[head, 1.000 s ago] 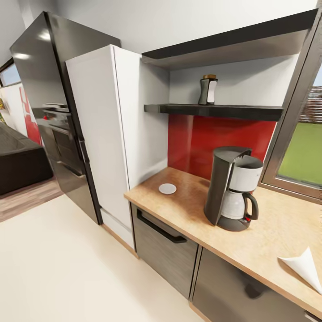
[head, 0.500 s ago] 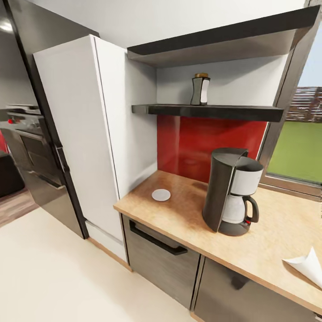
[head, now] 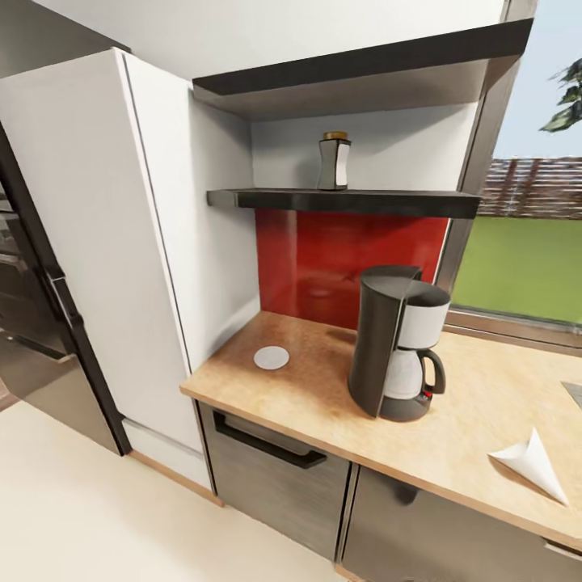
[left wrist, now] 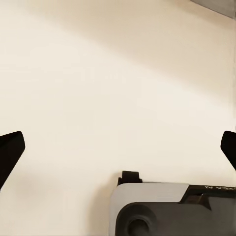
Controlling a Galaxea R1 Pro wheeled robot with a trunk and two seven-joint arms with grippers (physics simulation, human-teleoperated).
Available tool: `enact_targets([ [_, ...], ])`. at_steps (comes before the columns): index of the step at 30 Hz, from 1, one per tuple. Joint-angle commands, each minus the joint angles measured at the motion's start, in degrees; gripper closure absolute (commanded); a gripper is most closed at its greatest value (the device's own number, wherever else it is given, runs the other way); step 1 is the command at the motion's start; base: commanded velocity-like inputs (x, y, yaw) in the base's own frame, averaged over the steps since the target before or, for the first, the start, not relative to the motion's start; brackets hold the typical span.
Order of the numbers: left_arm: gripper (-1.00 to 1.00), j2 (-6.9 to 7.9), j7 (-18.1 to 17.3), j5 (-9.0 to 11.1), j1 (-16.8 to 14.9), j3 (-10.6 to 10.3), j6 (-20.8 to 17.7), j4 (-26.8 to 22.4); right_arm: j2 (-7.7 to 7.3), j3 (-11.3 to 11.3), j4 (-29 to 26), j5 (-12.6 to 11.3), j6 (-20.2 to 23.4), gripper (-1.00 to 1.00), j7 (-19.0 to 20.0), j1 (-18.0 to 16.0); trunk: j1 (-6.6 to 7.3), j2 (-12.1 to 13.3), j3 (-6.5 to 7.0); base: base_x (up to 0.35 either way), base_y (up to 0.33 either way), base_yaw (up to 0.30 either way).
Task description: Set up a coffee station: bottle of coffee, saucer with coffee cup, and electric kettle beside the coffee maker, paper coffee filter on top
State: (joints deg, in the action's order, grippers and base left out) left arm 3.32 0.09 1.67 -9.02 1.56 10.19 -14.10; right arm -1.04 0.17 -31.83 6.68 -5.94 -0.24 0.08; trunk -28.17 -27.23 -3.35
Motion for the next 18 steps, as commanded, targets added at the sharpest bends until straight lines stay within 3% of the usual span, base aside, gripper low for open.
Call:
enact_targets([
  [1, -1.0, -0.02, 0.0, 0.17, -0.03, 0.11, 0.18, 0.03, -0.01, 0.01, -0.07, 0.52, -0.05, -1.0, -0.02, 0.0, -0.03, -0.1, -0.1, 0.002, 0.002, -0.266],
  [14, -1.0, 0.01, 0.0, 0.17, -0.03, 0.11, 0.18, 0.03, -0.01, 0.0, -0.1, 0.52, -0.07, -1.0, -0.02, 0.0, -0.03, -0.1, -0.1, 0.0, 0.003, -0.266],
  [18, -1.0, 0.01, 0.0, 0.17, -0.03, 0.11, 0.18, 0.03, -0.01, 0.01, -0.08, 0.52, -0.05, -1.0, -0.02, 0.0, -0.03, -0.1, -0.1, 0.0, 0.174, -0.266],
])
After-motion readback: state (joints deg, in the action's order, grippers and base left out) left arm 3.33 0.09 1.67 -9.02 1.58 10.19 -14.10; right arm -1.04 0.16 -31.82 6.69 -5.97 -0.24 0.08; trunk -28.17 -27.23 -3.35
